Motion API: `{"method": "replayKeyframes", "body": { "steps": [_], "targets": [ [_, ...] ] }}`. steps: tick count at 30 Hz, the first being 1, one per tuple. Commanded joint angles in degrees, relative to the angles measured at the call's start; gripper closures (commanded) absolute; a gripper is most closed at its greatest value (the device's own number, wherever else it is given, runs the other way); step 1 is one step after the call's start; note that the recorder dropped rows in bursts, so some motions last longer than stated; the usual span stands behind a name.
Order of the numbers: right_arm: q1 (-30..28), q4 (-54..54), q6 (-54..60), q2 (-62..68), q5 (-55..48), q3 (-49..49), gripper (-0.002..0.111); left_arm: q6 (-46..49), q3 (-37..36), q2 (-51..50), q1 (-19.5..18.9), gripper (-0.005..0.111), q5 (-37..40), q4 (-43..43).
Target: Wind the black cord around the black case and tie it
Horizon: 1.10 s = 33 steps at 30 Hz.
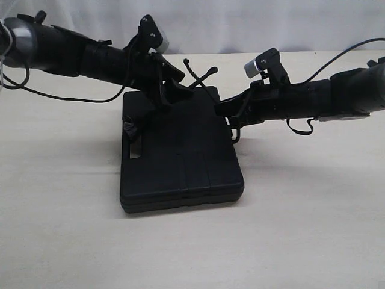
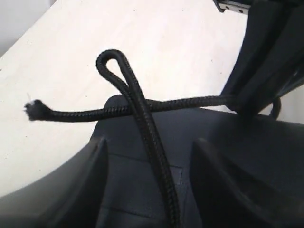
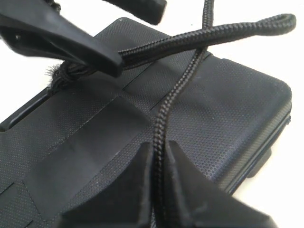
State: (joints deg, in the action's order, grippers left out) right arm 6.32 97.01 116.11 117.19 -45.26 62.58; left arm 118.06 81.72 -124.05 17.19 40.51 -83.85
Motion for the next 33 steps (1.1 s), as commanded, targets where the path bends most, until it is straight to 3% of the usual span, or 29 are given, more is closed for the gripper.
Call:
{"method": "replayKeyframes", "body": {
  "steps": [1, 5, 13, 19, 28, 33],
  "targets": [
    [-0.1, -0.2, 0.2, -0.6, -0.6, -0.2, 0.104, -1.2, 0.3, 0.4, -0.9, 0.057, 1.3, 3.4],
    [-0.1, -0.2, 0.2, -0.6, -0.6, -0.2, 0.104, -1.2, 0.3, 0.4, -0.9, 0.064, 1.8, 4.3],
    [-0.1, -0.2, 0.2, -0.6, -0.6, -0.2, 0.104, -1.4, 0.3, 0.4, -0.9, 0.106, 3.6, 7.1],
    [-0.1, -0.2, 0.2, -0.6, -0.6, -0.2, 0.104, -3.2, 0.3, 0.4, -1.1, 0.107, 3.4, 3.1],
    [-0.1, -0.2, 0.0, -0.6, -0.6, -0.2, 0.104, -8.8, 0.3, 0.4, -5.1, 0.107, 5.8, -0.5],
    [-0.1, -0.5, 0.0, -0.6, -0.7, -0.2, 0.104, -10.9, 0.2, -0.1, -7.6, 0.107, 11.9, -6.7]
  ]
}}
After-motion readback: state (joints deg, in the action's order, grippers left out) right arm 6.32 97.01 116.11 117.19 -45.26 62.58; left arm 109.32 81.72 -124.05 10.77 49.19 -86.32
